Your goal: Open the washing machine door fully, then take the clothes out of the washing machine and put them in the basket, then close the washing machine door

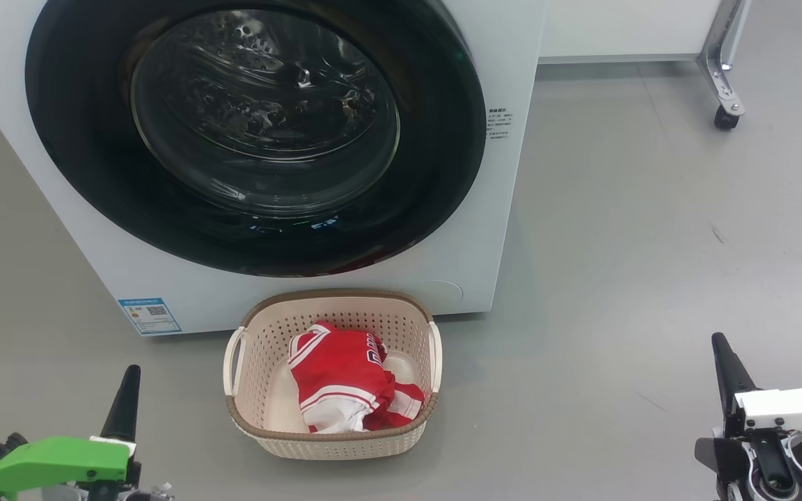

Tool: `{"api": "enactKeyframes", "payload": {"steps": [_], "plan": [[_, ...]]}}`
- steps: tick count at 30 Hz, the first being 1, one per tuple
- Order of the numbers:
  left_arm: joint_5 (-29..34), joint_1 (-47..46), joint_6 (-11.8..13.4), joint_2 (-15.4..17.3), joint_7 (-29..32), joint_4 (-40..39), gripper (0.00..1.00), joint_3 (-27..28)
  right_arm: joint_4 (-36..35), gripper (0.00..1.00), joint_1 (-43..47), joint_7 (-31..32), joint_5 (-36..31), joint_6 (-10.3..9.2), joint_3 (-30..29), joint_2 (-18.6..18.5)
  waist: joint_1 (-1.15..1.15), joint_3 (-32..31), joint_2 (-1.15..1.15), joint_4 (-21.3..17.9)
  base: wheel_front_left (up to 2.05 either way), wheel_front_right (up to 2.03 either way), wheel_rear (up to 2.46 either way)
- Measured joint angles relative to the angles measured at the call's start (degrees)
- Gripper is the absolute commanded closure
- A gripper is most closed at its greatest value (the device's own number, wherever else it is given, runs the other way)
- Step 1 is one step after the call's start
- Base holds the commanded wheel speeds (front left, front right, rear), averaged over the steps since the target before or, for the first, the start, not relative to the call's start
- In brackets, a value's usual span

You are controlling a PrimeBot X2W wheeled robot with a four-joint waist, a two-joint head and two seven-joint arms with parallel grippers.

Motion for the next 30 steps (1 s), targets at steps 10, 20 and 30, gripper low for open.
{"api": "enactKeyframes", "payload": {"steps": [10,20,30], "plan": [[-6.90,-0.58,-0.99,-0.56,1.12,1.01,1.00,1.89,0.58,1.00,-1.26,1.75,7.20,0.99,-1.55,0.35,0.00,-0.05,0.00,-0.45,0.00,0.00,0.00],[-9.51,-1.49,-1.49,-0.78,1.58,1.53,1.00,2.59,0.80,1.00,-1.96,2.26,9.69,1.47,-2.05,0.46,0.00,-0.07,0.00,-0.57,0.00,0.00,0.00],[-9.51,-1.52,-1.49,-0.79,1.58,1.76,1.00,2.63,0.80,1.00,-1.96,2.26,9.69,1.47,-2.08,0.46,0.00,-0.08,0.00,-0.57,0.00,0.00,0.00]]}}
